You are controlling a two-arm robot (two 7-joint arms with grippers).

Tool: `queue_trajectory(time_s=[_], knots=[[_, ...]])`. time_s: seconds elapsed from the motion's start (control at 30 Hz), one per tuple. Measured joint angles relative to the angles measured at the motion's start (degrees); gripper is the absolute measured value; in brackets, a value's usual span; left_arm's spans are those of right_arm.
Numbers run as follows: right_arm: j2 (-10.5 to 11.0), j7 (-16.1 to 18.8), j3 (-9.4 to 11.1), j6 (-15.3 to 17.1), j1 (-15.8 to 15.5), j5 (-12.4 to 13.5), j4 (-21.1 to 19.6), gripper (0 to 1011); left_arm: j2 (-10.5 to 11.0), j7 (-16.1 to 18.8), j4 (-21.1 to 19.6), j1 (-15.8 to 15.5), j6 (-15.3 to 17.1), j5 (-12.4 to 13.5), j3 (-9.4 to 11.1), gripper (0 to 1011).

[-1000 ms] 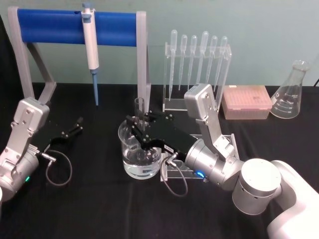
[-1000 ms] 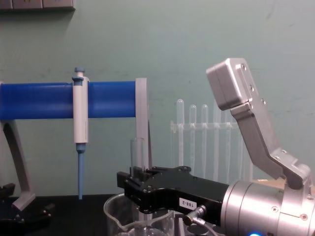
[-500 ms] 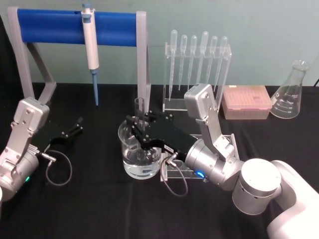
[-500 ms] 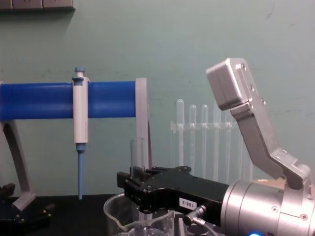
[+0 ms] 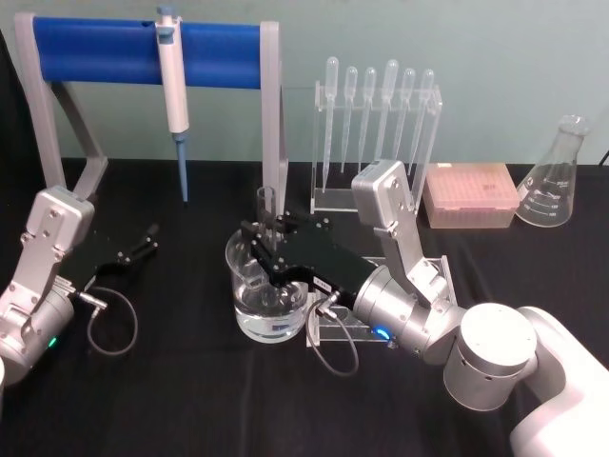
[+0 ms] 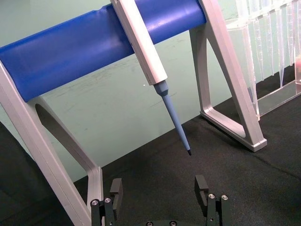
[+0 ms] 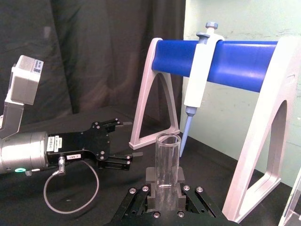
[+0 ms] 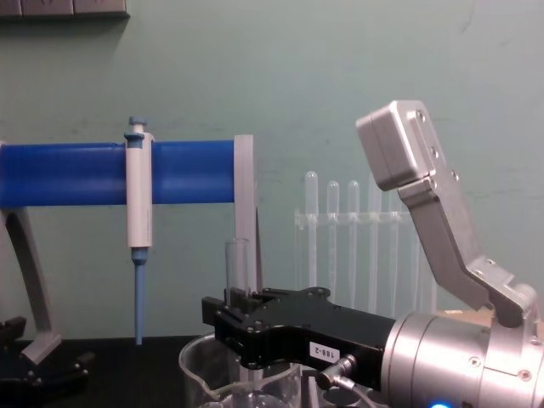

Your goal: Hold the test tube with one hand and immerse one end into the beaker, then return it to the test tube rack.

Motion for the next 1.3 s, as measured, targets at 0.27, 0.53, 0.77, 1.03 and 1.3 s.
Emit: queue_trajectory(time_s=[0.27, 0.53, 0.77, 1.03, 1.3], knots=[[0.0, 0.0, 0.0, 0.0, 0.0, 0.0, 0.0, 228, 0.0, 0.0, 0.0, 0.0, 0.0, 0.0, 0.0, 1000], [0.0, 0.0, 0.0, 0.0, 0.0, 0.0, 0.0, 228, 0.0, 0.0, 0.0, 0.0, 0.0, 0.0, 0.0, 1000], [0.0, 0.0, 0.0, 0.0, 0.0, 0.0, 0.0, 228, 0.0, 0.0, 0.0, 0.0, 0.0, 0.0, 0.0, 1000], [0.0, 0.0, 0.0, 0.0, 0.0, 0.0, 0.0, 228, 0.0, 0.0, 0.0, 0.0, 0.0, 0.0, 0.0, 1000], [0.0, 0.0, 0.0, 0.0, 0.0, 0.0, 0.0, 228, 0.0, 0.0, 0.0, 0.0, 0.0, 0.0, 0.0, 1000]])
